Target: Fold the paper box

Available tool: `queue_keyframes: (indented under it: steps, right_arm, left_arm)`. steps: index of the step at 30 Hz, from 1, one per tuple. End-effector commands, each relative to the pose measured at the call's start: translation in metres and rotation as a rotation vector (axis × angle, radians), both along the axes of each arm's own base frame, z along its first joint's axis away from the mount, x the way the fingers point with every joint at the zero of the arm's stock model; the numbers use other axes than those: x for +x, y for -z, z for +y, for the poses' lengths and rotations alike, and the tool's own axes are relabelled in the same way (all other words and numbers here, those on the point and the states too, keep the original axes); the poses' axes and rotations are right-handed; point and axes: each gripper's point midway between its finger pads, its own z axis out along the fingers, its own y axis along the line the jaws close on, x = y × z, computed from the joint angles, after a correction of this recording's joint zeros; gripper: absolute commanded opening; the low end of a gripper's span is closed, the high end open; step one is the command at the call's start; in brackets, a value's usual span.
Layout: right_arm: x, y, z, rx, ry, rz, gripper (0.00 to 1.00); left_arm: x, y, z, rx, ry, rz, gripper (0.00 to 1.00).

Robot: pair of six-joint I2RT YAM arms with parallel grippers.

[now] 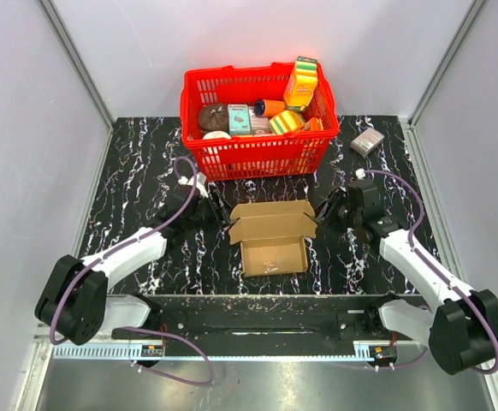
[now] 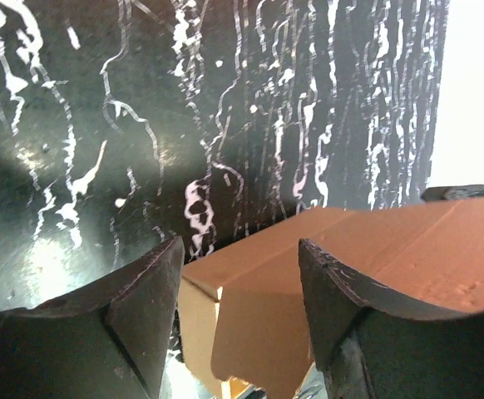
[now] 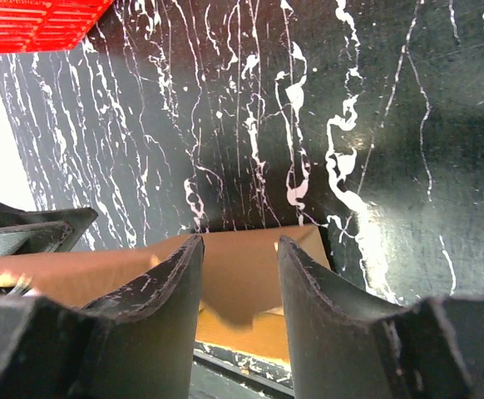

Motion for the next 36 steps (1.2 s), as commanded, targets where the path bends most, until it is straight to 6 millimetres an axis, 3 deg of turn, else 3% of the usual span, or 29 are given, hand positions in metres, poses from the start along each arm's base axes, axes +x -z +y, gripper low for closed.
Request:
queue_keyframes:
  steps: [1, 12, 19, 24, 27, 33, 36]
  right_arm:
    - [-0.001, -0.006, -0.016, -0.084, 0.032, -0.041, 0.48]
    - [-0.011, -0.003, -0.048, -0.196, 0.16, 0.007, 0.52]
    - [0.017, -0.031, -0.048, -0.235, 0.177, -0.036, 0.56]
    - [0.035, -0.033, -0.041, -0.261, 0.134, -0.037, 0.56]
    - [0.037, -0.03, -0.031, -0.258, 0.048, -0.079, 0.56]
    - [0.022, -0.02, -0.042, -0.27, 0.06, -0.15, 0.5]
    - [0.013, -0.017, -0.034, -0.243, -0.003, -0.174, 0.51]
  left_arm:
    - [0.0, 0.002, 0.016, 0.019, -0.039, -0.031, 0.63]
    - [-0.013, 0.02, 0.053, 0.06, -0.14, 0.024, 0.7]
    - [-0.007, 0.01, 0.073, 0.058, -0.208, 0.049, 0.77]
    - [0.006, -0.005, 0.072, 0.049, -0.199, 0.035, 0.78]
    - [0.01, -0.015, 0.064, 0.027, -0.145, -0.012, 0.73]
    - [-0.002, 0.001, 0.066, 0.03, -0.12, -0.048, 0.58]
    - [-0.004, 0.006, 0.06, 0.005, -0.087, -0.044, 0.57]
